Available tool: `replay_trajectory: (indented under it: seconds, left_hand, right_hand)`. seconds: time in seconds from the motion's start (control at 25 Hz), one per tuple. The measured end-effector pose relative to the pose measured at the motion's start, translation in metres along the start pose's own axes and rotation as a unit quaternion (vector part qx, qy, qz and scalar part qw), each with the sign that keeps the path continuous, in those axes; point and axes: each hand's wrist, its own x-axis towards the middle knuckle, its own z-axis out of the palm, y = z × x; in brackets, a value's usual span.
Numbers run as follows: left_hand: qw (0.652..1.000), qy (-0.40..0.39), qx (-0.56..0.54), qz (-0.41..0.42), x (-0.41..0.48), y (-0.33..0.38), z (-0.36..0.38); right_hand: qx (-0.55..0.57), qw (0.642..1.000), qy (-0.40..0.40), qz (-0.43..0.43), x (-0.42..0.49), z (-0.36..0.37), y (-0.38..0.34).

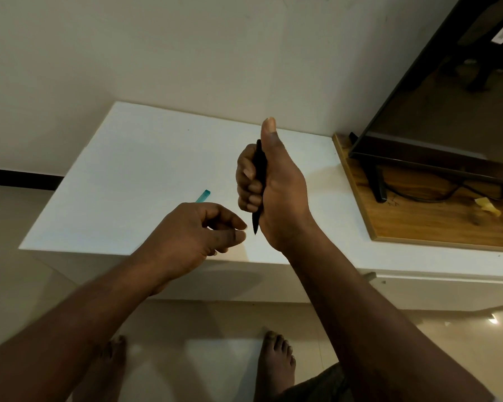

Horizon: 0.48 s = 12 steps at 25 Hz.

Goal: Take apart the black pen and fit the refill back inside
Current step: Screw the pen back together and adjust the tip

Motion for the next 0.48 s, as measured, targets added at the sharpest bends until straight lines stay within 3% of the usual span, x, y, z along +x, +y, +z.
replay_trajectory:
  seconds: [0.48]
  left_hand:
    - [0.999,-0.015,0.047,-0.019,0.0018,-0.0064,0.0035]
  right_hand:
    - [0.041,0.998,0.019,-0.04,0.0019,-0.0015,-0.0004]
